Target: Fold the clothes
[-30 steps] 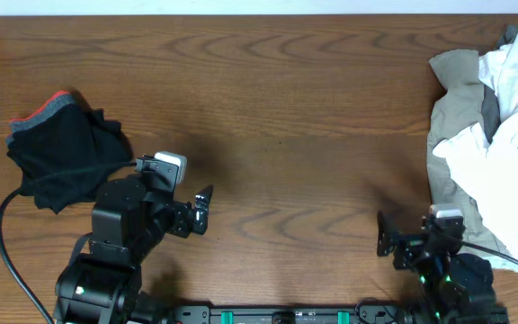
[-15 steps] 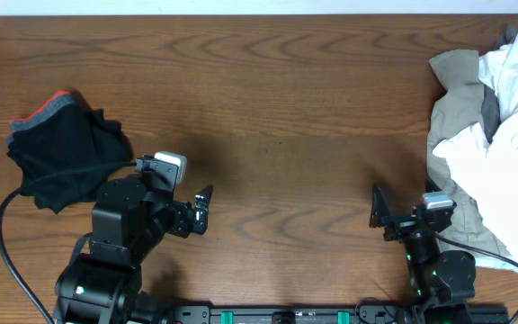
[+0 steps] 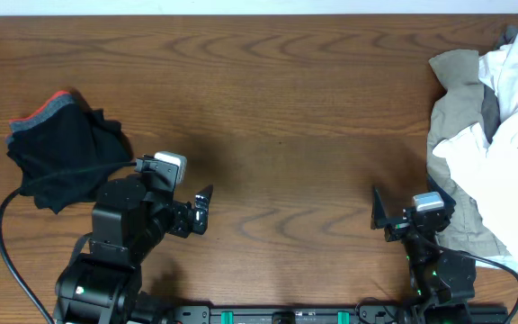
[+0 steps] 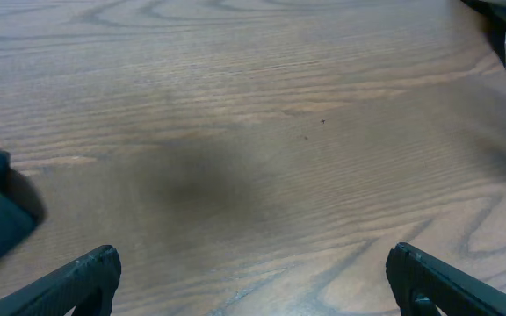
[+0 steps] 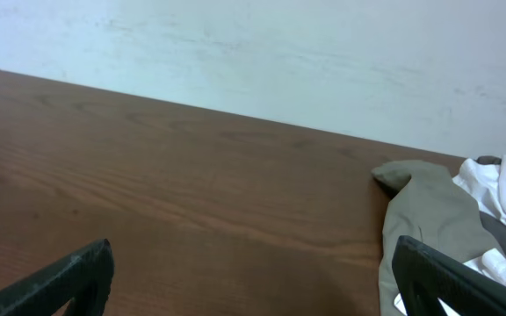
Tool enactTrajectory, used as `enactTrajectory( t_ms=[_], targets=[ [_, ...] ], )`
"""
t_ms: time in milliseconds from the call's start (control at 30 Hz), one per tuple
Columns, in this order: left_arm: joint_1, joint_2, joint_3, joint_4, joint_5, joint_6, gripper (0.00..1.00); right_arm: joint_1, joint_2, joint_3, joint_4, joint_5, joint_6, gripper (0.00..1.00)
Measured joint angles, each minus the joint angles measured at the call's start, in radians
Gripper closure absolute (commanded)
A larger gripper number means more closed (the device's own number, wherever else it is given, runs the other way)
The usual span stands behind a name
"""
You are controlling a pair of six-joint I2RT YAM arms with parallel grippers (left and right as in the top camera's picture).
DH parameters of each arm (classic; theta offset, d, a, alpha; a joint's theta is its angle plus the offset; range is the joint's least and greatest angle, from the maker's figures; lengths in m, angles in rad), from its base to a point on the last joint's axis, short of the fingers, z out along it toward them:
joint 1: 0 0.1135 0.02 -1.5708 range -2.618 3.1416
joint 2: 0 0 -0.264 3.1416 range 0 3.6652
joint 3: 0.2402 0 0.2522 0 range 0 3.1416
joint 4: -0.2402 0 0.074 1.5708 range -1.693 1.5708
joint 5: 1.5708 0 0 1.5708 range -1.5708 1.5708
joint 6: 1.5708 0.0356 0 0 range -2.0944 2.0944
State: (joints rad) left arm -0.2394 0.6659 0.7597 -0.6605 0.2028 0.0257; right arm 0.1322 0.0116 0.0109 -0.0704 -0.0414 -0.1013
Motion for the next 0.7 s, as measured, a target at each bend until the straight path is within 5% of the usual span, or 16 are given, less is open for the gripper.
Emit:
enactTrajectory(
  t_ms=[700],
  targets=[
    [0.000, 0.000, 0.000, 0.000, 0.000, 0.000, 0.02, 0.000, 0.000, 0.000, 0.000, -0.003, -0.010, 0.01]
  ],
)
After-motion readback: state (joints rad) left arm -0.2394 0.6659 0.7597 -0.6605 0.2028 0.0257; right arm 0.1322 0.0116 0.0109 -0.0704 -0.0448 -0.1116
